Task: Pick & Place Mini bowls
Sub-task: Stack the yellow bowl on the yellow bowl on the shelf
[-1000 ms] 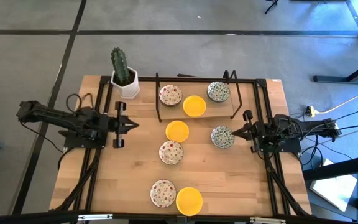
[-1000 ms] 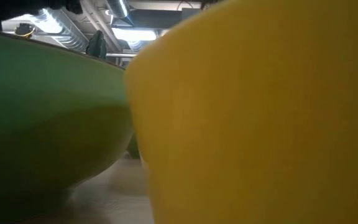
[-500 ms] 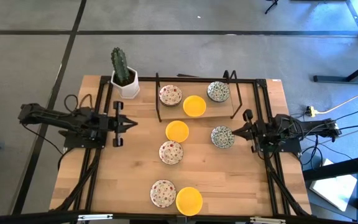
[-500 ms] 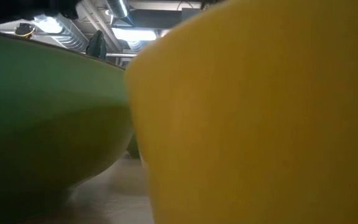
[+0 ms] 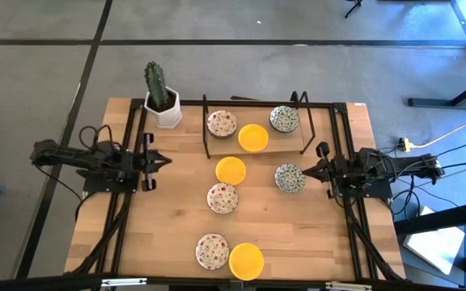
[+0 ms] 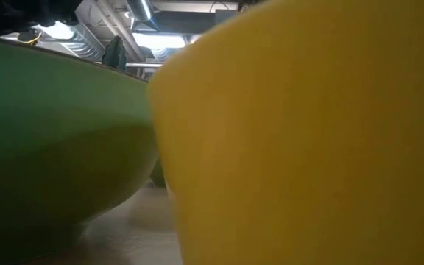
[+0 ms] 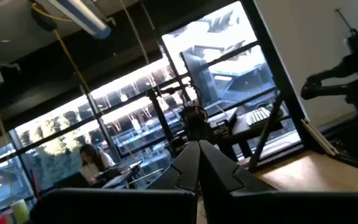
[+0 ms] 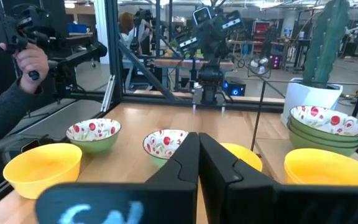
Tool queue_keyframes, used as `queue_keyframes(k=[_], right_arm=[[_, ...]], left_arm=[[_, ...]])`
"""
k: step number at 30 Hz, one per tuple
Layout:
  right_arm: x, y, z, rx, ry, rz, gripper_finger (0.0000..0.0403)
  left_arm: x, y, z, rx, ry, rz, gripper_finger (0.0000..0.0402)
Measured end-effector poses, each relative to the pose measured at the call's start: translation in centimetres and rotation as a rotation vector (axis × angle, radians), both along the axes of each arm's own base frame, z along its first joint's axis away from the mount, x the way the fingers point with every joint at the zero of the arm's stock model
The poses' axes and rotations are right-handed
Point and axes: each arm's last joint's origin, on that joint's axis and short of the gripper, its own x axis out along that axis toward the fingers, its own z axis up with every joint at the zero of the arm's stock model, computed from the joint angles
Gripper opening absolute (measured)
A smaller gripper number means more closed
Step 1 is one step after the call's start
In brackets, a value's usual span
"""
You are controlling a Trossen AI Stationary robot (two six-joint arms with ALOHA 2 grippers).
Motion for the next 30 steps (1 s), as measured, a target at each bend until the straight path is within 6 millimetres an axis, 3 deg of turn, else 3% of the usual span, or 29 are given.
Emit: queue_keyframes(k=[19, 23, 30], right_arm=[[0.0, 0.0, -0.2, 0.019, 0.012, 0.006, 0.0006], [0.4, 0.4, -0.2, 0.125, -0.019, 0.084, 0.0003], [2.0, 1.2, -0.1, 0.060, 0.084, 0.027, 0.0002]], left_arm=[[-1.2, 0.0, 0.0, -0.007, -0.022, -0.056, 0.0005], [-1.2, 0.0, 0.0, -0.023, -0.021, -0.062, 0.0002], [-1.2, 0.0, 0.0, -0.036, -0.021, -0.067, 0.0007]])
